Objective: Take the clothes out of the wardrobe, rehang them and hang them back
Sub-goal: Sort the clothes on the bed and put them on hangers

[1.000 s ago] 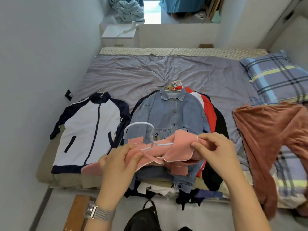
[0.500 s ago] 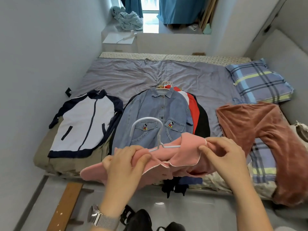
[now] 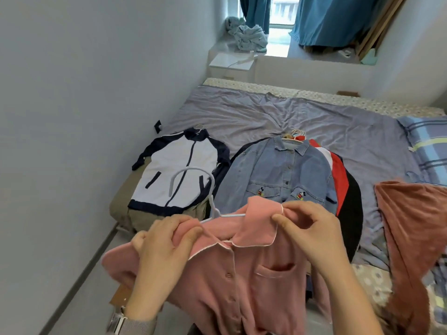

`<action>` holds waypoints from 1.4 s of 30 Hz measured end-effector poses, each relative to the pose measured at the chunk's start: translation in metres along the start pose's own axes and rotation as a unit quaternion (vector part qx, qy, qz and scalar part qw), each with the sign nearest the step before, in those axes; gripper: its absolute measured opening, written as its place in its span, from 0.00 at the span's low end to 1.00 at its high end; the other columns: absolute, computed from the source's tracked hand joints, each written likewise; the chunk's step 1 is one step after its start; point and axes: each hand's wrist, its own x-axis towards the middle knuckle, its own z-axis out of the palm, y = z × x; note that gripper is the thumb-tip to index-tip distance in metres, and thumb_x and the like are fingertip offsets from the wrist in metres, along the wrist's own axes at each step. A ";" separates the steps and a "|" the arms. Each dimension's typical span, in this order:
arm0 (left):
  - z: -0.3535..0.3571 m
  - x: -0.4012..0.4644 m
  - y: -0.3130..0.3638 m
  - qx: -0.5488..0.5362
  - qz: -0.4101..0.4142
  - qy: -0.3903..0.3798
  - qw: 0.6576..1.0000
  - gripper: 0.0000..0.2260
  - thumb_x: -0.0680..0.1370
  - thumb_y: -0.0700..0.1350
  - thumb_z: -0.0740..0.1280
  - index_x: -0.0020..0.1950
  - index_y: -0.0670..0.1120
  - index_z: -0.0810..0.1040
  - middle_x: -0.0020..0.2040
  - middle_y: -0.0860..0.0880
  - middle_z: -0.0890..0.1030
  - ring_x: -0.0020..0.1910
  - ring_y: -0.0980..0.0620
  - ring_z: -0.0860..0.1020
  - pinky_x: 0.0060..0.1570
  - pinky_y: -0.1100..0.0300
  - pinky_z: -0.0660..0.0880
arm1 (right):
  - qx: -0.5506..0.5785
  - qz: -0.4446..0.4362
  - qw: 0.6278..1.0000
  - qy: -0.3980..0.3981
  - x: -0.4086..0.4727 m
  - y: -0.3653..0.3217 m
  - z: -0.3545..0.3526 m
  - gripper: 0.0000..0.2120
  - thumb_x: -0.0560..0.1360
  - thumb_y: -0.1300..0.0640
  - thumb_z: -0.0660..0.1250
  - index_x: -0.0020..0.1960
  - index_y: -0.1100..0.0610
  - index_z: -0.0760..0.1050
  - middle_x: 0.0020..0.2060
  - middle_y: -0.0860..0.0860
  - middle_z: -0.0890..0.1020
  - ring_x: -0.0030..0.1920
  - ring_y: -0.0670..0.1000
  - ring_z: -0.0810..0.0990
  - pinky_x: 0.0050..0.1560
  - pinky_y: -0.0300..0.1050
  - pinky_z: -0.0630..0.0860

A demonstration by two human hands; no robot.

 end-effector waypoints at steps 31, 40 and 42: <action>-0.082 0.352 -0.180 0.045 0.043 0.015 0.998 0.09 0.69 0.65 0.57 0.41 0.64 0.73 0.44 0.68 0.76 0.50 0.64 0.70 0.56 0.55 0.57 | 0.015 0.006 0.996 -0.087 0.266 -0.100 0.272 0.09 0.68 0.54 0.75 0.47 0.46 0.79 0.45 0.39 0.82 0.50 0.41 0.79 0.54 0.43 0.75; -0.053 0.520 -0.235 0.042 0.072 -0.131 0.988 0.13 0.68 0.66 0.53 0.41 0.65 0.74 0.44 0.65 0.78 0.50 0.60 0.73 0.57 0.52 0.60 | -0.040 0.066 0.992 -0.099 0.381 -0.086 0.353 0.08 0.71 0.50 0.72 0.48 0.47 0.76 0.40 0.42 0.79 0.44 0.43 0.76 0.48 0.45 0.72; -0.020 0.567 -0.253 0.048 0.067 -0.179 0.980 0.12 0.69 0.65 0.53 0.41 0.64 0.73 0.45 0.62 0.79 0.52 0.56 0.75 0.56 0.51 0.62 | -0.077 0.091 0.982 -0.145 0.423 -0.066 0.377 0.09 0.73 0.50 0.70 0.50 0.50 0.74 0.38 0.44 0.77 0.44 0.47 0.75 0.48 0.46 0.72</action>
